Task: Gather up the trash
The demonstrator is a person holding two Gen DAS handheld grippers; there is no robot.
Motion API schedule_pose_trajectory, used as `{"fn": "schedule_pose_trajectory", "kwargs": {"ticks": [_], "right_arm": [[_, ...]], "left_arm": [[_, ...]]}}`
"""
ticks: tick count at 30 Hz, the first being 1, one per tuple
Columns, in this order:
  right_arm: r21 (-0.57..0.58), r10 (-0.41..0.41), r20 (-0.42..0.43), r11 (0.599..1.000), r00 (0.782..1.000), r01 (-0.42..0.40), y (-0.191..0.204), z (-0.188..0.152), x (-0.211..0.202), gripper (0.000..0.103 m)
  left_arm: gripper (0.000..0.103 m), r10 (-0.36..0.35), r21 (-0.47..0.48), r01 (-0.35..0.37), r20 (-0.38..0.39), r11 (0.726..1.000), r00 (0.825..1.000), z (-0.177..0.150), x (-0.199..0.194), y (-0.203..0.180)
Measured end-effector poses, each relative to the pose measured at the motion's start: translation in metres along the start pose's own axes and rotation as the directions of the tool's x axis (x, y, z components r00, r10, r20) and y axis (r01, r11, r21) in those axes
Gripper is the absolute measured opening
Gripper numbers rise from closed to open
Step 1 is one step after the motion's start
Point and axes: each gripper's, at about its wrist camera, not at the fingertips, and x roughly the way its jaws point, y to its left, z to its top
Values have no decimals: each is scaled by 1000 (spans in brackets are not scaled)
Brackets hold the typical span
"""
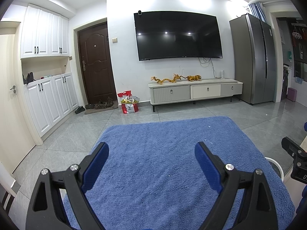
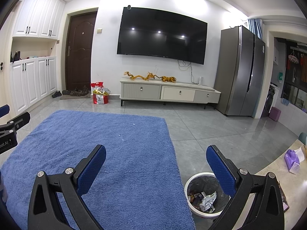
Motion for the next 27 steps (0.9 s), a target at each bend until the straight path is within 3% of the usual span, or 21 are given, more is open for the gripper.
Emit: {"fn": "schedule_pose_trajectory", "kwargs": {"ticks": [27], "right_arm": [[-8,7,-4,1000,1000,-7,1,-4,1,102]], "left_arm": [[91,11,-8,-11,6,1000,1000,-1,-1,9]]}}
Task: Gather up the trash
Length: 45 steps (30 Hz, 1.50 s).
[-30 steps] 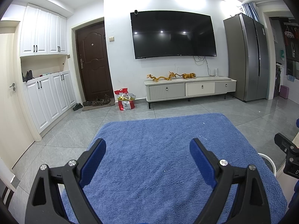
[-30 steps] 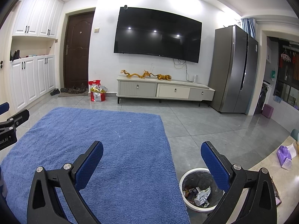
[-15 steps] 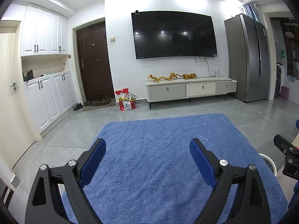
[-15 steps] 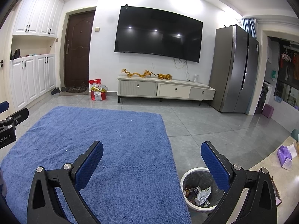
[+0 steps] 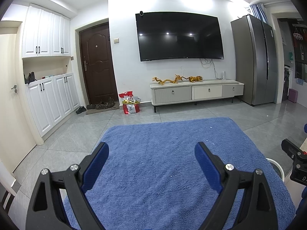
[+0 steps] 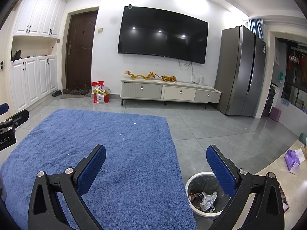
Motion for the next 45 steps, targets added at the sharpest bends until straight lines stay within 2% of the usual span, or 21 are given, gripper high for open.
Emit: {"fn": "schedule_pose_trajectory", "kwargs": {"ticks": [45], "right_arm": [[-11,8,-3,1000,1000,-8,-7,-2,2,102]], "left_arm": [[91,6,-9,-6,28,1000,1000,1,-4,0]]}}
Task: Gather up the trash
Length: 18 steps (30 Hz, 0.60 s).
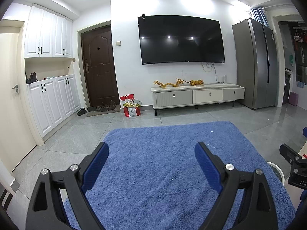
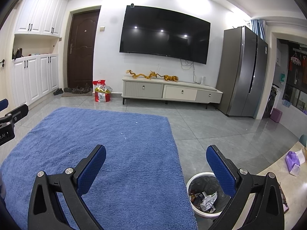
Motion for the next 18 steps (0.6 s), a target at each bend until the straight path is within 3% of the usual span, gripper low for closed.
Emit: {"fn": "schedule_pose_trajectory", "kwargs": {"ticks": [18], "right_arm": [[-3,5,-1,1000,1000,-5,-3,-1,1,102]], "left_arm": [[91,4,-5,-4,2,1000,1000,-1,-1,2]]}}
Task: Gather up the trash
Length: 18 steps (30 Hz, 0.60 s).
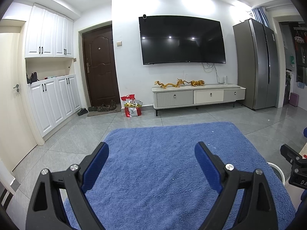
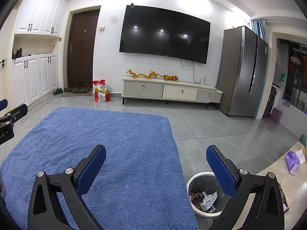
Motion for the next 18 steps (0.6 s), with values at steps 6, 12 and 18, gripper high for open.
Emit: {"fn": "schedule_pose_trajectory", "kwargs": {"ticks": [6,12,18], "right_arm": [[-3,1,0,1000,1000,-1,-1,-1,0,102],[-4,2,-1,1000,1000,-2,-1,-2,0,102],[-4,2,-1,1000,1000,-2,-1,-2,0,102]], "left_arm": [[91,-1,-1,1,-3,1000,1000,0,-1,0],[91,-1,2,1,-6,1000,1000,-1,0,0],[91,-1,2,1,-7,1000,1000,-1,0,0]]}}
